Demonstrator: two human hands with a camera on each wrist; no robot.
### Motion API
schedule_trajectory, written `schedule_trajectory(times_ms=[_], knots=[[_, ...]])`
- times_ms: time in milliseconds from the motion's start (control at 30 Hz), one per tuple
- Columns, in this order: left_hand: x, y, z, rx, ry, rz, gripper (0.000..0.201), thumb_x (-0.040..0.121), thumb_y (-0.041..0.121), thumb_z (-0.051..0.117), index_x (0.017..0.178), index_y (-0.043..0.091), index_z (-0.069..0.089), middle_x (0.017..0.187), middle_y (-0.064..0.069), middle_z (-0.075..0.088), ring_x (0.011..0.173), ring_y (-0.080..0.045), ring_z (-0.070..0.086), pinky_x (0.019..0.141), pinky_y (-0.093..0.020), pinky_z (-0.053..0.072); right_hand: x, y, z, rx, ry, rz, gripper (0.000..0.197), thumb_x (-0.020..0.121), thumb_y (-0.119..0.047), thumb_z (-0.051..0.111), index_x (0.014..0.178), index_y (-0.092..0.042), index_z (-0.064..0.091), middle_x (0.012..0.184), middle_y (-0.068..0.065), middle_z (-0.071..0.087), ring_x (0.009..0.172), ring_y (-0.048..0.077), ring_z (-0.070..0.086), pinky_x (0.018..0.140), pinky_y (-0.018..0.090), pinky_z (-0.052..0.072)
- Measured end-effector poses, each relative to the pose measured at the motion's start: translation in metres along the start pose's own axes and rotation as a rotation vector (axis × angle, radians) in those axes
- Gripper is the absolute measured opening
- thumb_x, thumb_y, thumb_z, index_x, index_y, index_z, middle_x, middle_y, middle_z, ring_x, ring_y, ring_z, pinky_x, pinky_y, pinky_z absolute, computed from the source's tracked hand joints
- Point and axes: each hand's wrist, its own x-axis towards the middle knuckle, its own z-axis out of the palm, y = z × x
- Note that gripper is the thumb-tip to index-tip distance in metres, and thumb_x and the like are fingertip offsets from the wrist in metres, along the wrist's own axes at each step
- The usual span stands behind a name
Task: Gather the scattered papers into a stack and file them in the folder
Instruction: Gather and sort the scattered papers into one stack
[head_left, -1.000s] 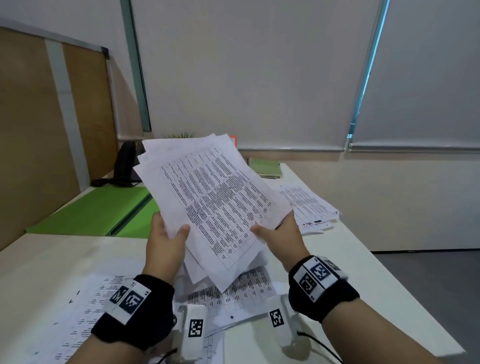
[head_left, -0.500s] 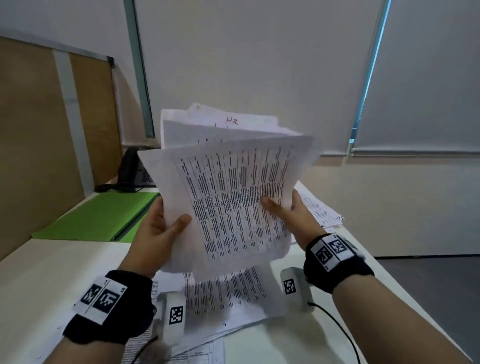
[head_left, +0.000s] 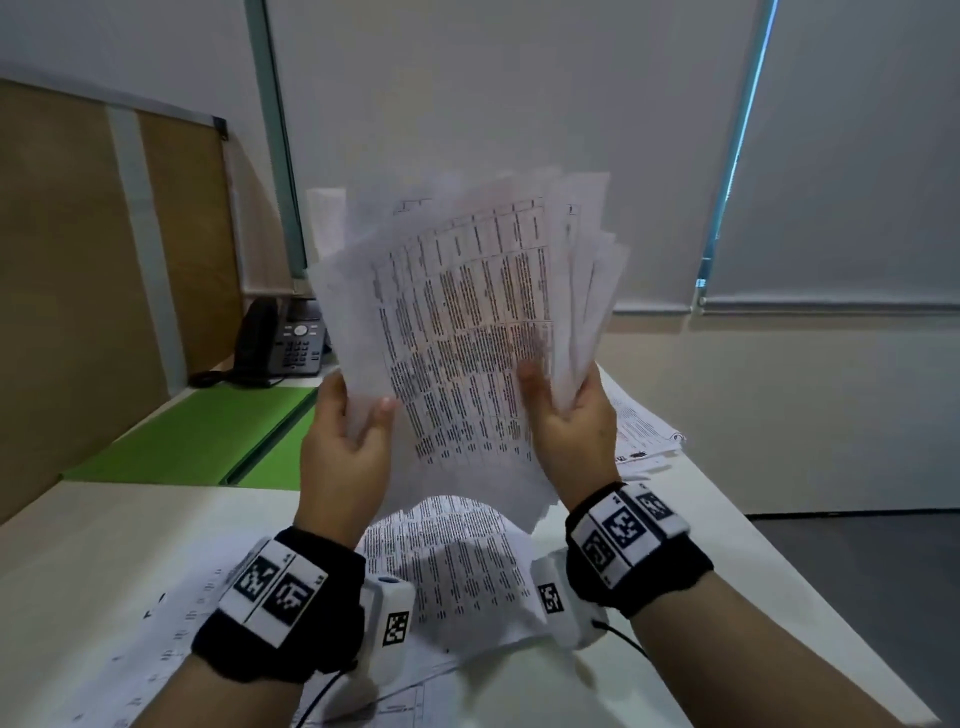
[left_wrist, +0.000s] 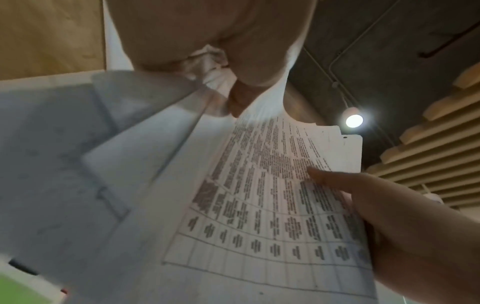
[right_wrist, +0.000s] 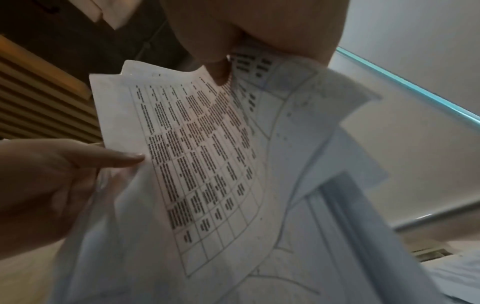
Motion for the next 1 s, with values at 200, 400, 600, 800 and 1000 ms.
schedule_trajectory(times_ms=[200, 400, 600, 800, 1000], knots=[[0.001, 0.009, -0.008, -0.054, 0.001, -0.061, 0.073, 0.088, 0.003, 0.058, 0.144, 0.015, 0.014, 0.121, 0.01, 0.047, 0.092, 0.007, 0.055, 0.085, -0.009, 0.041, -0.003, 0.008, -0.007, 0.023, -0.026, 0.061, 0.046, 0.086, -0.036, 0.064, 0.121, -0.032, 0.035, 0.095, -0.011, 0.063, 0.083, 0.002, 0.065, 0.064, 0.013, 0.051], [0.008, 0.0, -0.013, -0.044, -0.088, -0.177, 0.067, 0.091, -0.003, 0.047, 0.144, 0.017, 0.011, 0.122, 0.001, 0.042, 0.107, -0.014, 0.046, 0.093, -0.026, 0.034, -0.005, 0.02, -0.004, 0.029, -0.201, 0.166, 0.042, 0.092, -0.027, 0.057, 0.125, -0.026, 0.032, 0.105, -0.011, 0.059, 0.091, -0.003, 0.058, 0.071, 0.014, 0.049], [0.004, -0.006, -0.012, 0.01, -0.092, -0.173, 0.051, 0.092, 0.002, 0.048, 0.132, 0.015, 0.02, 0.114, 0.002, 0.049, 0.09, 0.003, 0.052, 0.076, -0.016, 0.041, -0.01, 0.018, 0.008, 0.032, -0.116, 0.145, 0.033, 0.095, -0.018, 0.052, 0.121, -0.02, 0.032, 0.101, -0.005, 0.056, 0.081, 0.002, 0.057, 0.056, 0.006, 0.048], [-0.001, -0.028, -0.025, 0.128, -0.237, -0.414, 0.046, 0.089, 0.016, 0.06, 0.123, 0.019, 0.03, 0.121, -0.004, 0.054, 0.102, -0.022, 0.055, 0.09, -0.034, 0.043, -0.018, 0.035, 0.005, -0.277, -0.307, 0.326, 0.043, 0.092, -0.018, 0.055, 0.124, -0.016, 0.027, 0.111, 0.007, 0.058, 0.082, 0.017, 0.058, 0.067, 0.028, 0.051], [-0.003, -0.03, -0.035, 0.19, -0.248, -0.388, 0.045, 0.087, 0.019, 0.062, 0.13, 0.021, 0.047, 0.118, 0.0, 0.064, 0.105, -0.022, 0.061, 0.096, -0.04, 0.047, -0.015, 0.036, 0.008, -0.315, -0.353, 0.383, 0.046, 0.093, -0.014, 0.054, 0.13, -0.018, 0.026, 0.11, 0.002, 0.057, 0.088, 0.02, 0.06, 0.068, 0.027, 0.052]])
